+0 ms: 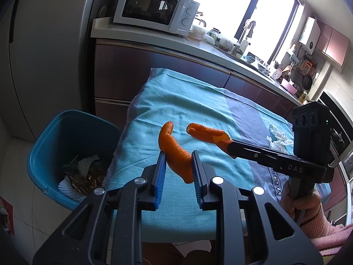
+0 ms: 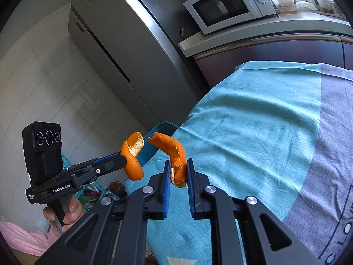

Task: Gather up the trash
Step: 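Lift both orange peel pieces and carry them toward the teal bin, then lower both grippers into the teal bin and open them to drop the peels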

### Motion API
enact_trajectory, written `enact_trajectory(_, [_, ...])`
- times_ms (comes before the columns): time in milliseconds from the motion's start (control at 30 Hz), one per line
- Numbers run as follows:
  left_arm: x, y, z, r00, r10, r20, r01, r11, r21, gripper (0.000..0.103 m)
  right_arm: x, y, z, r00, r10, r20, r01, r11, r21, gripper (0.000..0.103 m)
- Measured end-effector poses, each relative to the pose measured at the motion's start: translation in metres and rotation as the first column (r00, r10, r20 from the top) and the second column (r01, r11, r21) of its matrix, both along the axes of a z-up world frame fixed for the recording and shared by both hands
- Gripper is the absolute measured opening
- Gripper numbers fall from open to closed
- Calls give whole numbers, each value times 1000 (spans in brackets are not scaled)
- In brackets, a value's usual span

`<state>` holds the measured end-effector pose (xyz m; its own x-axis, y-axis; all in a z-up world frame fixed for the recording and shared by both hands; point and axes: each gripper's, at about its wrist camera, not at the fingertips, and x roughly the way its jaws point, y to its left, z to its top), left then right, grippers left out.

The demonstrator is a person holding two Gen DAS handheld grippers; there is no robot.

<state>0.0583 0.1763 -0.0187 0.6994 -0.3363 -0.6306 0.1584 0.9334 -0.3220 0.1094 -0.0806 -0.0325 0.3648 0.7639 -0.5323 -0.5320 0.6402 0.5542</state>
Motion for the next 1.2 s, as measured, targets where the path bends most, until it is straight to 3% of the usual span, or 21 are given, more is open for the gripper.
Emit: enact_trajectory(1200, [-3,49,0,992,123,6,-123,992,-8,24,23,88,4,990,141,-6,-141,989,-43,13])
